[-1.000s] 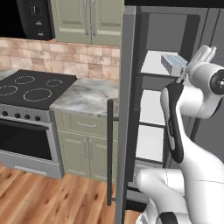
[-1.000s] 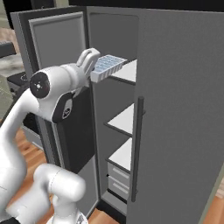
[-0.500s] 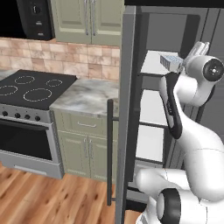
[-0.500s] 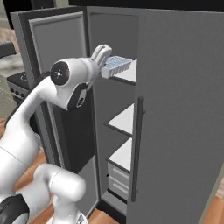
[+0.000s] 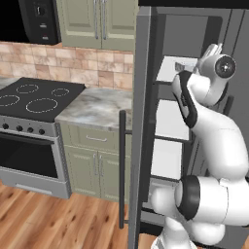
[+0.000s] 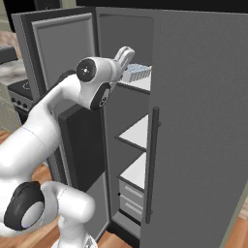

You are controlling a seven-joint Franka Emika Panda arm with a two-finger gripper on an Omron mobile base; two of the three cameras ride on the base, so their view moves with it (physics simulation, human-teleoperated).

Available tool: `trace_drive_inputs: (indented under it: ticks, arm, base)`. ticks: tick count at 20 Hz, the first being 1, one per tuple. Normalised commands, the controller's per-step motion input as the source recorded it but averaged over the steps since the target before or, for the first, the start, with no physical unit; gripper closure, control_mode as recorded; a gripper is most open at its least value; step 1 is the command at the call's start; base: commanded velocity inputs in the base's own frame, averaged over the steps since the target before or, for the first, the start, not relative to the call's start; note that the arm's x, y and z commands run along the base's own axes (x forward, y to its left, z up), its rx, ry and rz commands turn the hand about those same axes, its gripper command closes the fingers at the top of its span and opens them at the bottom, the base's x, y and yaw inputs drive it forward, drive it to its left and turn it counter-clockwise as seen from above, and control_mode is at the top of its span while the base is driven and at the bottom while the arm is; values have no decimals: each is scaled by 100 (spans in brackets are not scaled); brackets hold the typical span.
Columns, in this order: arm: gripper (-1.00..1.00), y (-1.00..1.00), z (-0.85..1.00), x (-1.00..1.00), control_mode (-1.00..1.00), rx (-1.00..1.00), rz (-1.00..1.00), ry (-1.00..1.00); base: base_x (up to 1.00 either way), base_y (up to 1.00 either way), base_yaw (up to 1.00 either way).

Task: The ice cube tray has been filled with water. Take the tray and place it in the freezer to make ice. Close the freezer door after placing the tray.

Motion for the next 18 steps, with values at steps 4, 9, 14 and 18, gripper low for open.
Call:
trace_drive_inputs:
  ticks: [4,9,14,18]
  arm:
    - [100,-22,-15,62,-100,0,0,5]
    - [100,-26,-11,59,-100,0,0,5]
    - [100,-21,-13,60,-100,0,0,2]
    - [100,-6,-22,61,-100,0,0,0]
  base:
    - [0,0,0]
    - [0,0,0]
    - [0,0,0]
    - [0,0,0]
